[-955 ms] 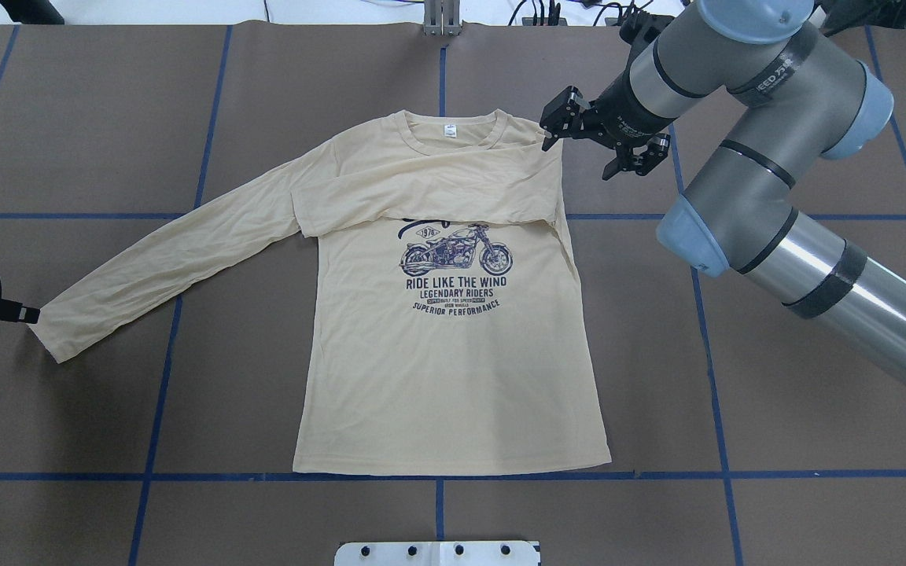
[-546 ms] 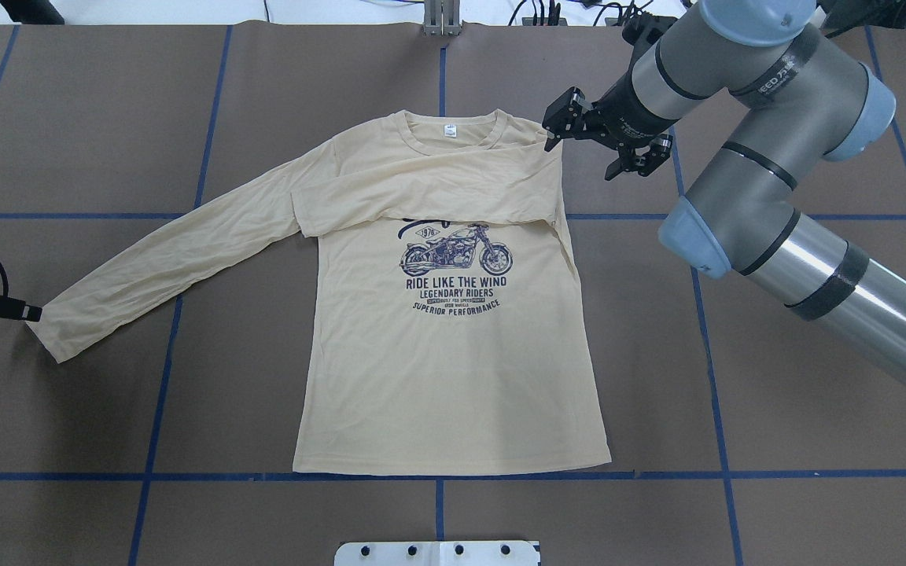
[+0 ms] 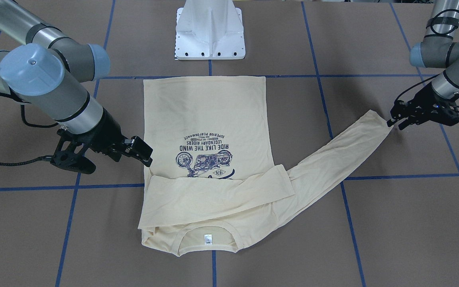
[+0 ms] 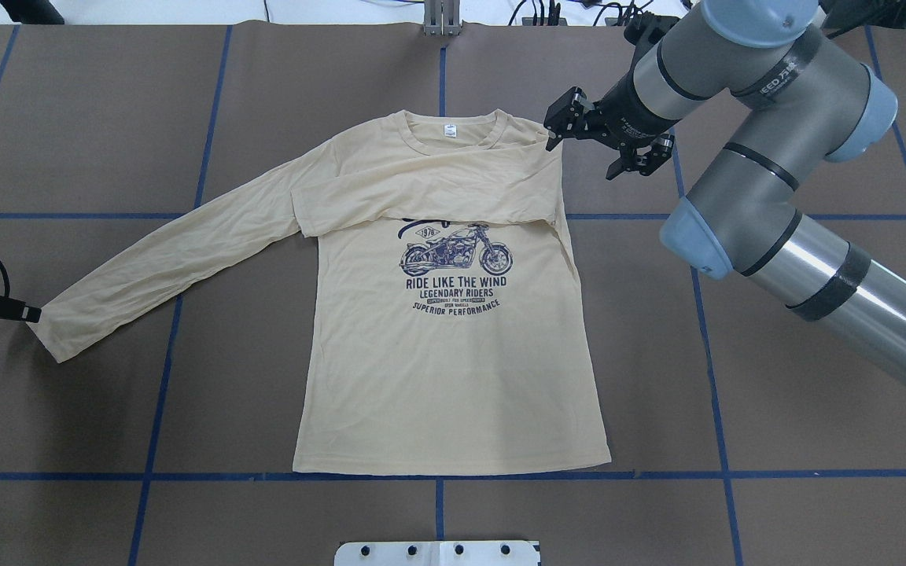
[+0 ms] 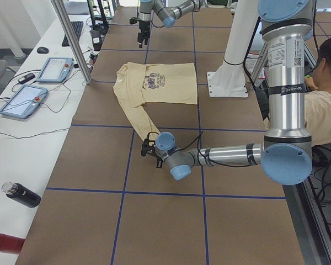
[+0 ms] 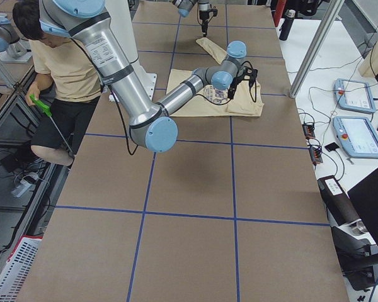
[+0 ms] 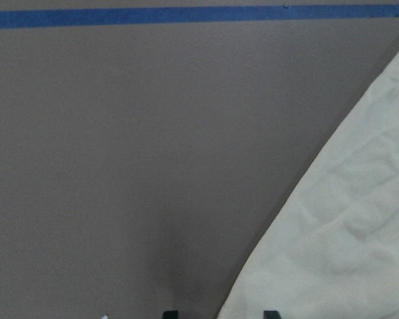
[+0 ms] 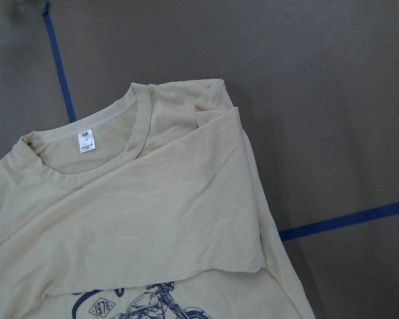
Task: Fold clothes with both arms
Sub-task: 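Release the sleeve and raise the right gripper while the left gripper approaches the other cuff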
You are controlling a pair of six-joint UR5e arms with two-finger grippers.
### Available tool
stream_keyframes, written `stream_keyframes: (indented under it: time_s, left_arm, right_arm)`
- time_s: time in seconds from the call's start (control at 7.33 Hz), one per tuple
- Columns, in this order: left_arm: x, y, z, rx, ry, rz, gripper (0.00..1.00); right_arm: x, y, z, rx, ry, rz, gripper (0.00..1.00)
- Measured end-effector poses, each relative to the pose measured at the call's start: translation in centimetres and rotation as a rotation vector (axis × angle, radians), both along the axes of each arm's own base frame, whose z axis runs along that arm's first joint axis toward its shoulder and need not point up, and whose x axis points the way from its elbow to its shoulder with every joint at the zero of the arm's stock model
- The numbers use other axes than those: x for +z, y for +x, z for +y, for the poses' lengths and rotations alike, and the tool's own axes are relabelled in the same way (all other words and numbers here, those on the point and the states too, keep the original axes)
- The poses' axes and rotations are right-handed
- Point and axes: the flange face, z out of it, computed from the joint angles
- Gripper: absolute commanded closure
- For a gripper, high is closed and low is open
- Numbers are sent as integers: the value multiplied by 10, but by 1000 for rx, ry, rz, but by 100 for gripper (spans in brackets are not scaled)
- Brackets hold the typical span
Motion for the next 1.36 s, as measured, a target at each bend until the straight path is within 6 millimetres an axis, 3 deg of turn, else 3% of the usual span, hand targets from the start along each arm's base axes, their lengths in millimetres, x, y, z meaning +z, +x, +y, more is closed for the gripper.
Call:
stream_keyframes:
  time_s: [0.82,1.09,1.36]
  left_arm:
    - [-2,4,-1,5,3,2,55]
    - [-2,4,-1,6,4,3,66]
    - [-2,4,-1,6,3,3,100]
  right_arm:
    - [3,-4,3,-5,-1,4,0]
    - [2,-4,3,-5,0,2,0]
    - [2,-4,3,-5,1,2,0]
